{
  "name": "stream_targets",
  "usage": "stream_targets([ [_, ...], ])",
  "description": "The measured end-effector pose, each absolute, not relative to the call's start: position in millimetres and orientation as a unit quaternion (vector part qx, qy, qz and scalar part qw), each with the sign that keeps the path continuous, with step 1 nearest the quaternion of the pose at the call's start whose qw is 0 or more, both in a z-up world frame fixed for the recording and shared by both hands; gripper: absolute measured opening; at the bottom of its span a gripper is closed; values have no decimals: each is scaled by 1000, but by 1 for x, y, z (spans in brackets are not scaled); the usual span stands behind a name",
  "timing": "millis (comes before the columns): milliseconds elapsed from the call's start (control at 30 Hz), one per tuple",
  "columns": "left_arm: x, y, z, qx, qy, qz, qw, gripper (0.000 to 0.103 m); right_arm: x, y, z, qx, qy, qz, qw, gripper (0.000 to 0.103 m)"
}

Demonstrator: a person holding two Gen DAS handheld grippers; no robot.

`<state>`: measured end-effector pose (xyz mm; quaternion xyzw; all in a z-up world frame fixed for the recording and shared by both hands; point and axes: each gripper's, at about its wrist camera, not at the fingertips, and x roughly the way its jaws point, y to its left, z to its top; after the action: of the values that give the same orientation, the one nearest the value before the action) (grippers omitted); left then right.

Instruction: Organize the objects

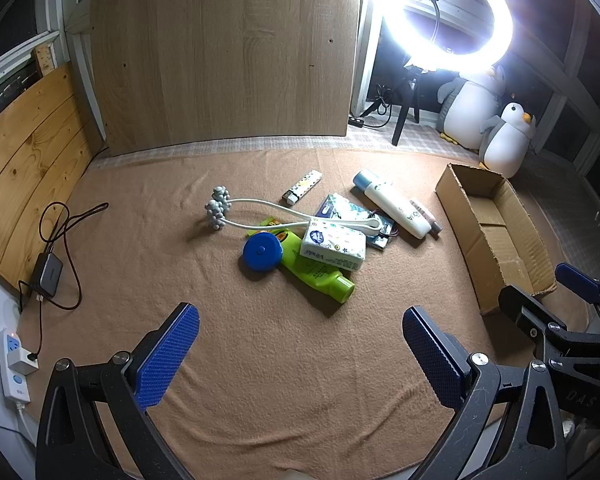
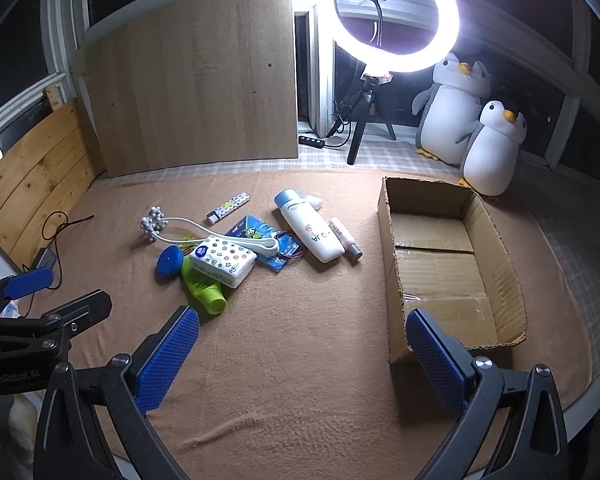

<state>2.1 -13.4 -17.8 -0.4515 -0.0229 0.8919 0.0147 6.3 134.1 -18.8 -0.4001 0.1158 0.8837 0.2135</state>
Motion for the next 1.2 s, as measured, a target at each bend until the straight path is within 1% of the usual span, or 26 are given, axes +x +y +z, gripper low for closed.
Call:
stream_targets([
  [1200, -8, -15, -27, -457, -20, 889, 21, 103, -2, 142, -27, -404, 127, 876, 231, 102],
])
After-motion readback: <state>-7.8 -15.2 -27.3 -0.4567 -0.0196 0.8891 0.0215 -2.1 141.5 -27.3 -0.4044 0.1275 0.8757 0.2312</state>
